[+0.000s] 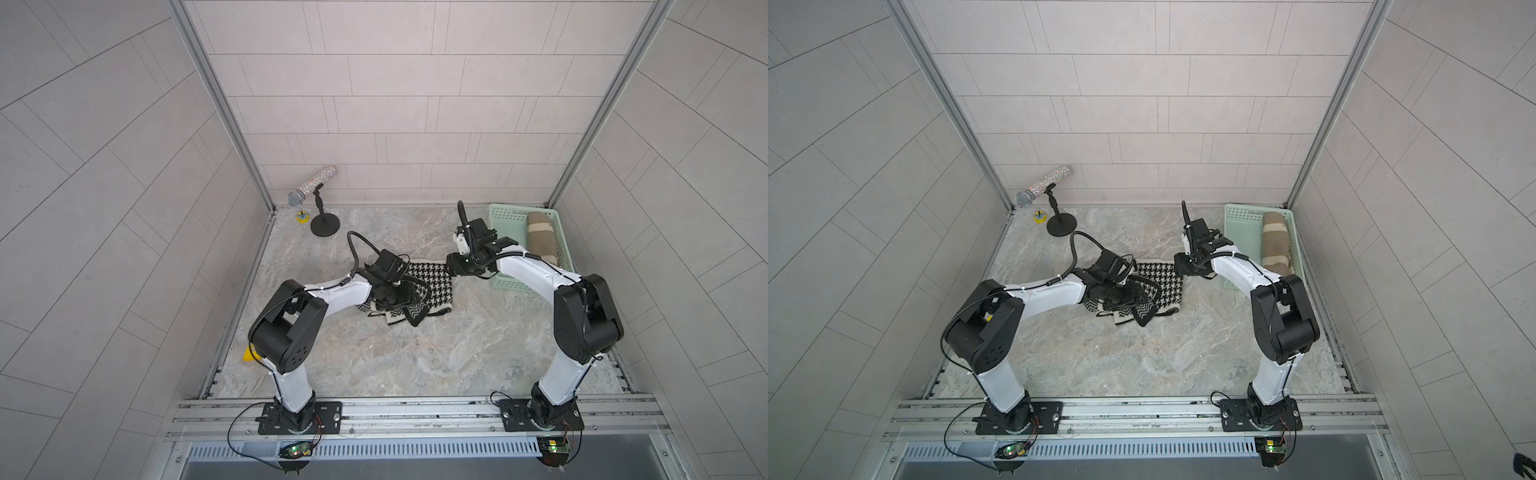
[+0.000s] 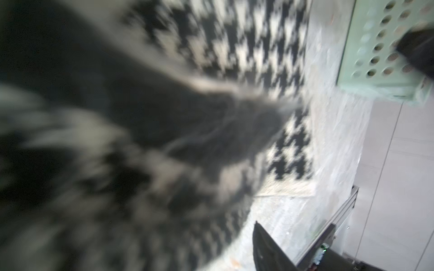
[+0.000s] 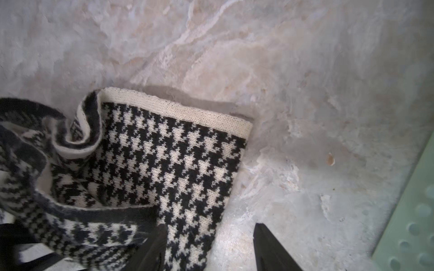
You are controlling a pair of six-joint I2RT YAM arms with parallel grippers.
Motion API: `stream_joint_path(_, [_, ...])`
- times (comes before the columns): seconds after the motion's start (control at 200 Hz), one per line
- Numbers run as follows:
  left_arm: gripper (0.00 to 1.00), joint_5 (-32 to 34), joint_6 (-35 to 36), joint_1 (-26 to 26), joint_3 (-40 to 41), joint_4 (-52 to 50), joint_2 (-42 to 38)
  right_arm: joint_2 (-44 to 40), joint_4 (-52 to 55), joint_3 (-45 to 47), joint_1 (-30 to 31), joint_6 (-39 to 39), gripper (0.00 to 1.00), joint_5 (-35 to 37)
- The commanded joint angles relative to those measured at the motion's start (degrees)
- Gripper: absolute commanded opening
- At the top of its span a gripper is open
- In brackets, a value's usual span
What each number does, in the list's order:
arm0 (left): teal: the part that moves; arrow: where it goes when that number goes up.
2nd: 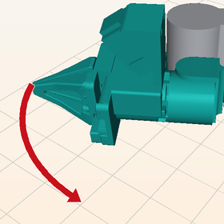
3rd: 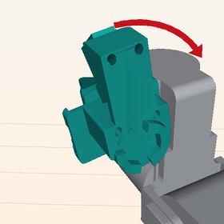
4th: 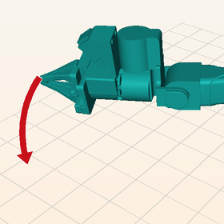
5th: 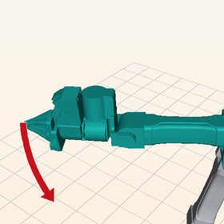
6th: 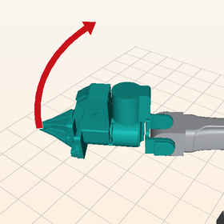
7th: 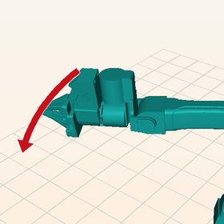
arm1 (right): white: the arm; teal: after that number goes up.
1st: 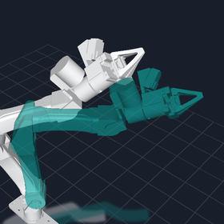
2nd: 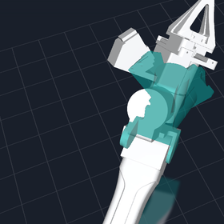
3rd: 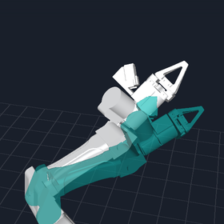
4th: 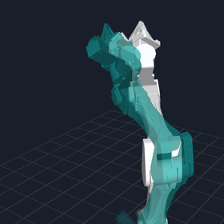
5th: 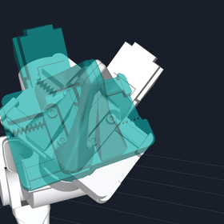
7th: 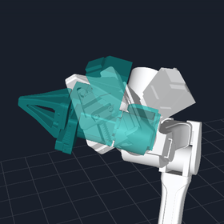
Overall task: Roll up the scarf and place it into the basket
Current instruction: Flatten out the scarf at the center of the board.
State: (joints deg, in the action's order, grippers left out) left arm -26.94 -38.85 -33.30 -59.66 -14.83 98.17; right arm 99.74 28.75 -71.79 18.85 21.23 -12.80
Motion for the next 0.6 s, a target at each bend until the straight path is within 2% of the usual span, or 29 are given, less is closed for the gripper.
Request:
stream_joint_path(0.0, [0.63,4.25,3.03,0.78,-3.17,-8.81,-6.1,-4.91,1.7,4.15,-0.31,3.03,0.66,4.31])
stream_joint_path(0.125, [0.64,7.79,3.6,0.74,-2.78,-12.53,-9.47,-11.09,-0.63,12.2,-0.01,6.58,0.7,1.47])
stream_joint_path(0.23, [0.77,13.41,3.61,0.91,-1.55,-13.9,-9.91,-15.11,-4.39,18.59,0.95,10.64,0.72,-1.22])
stream_joint_path(0.415, [0.94,10.25,1.8,1.28,-3.59,-8.14,-4.04,-17.53,-9.95,24.64,3.37,15.34,0.75,-2.36])
stream_joint_path(0.591, [0.99,12.2,1.41,1.16,-8.5,-8.52,2.21,-16.7,-15.4,27.14,4.09,17.92,0.77,-5.98])
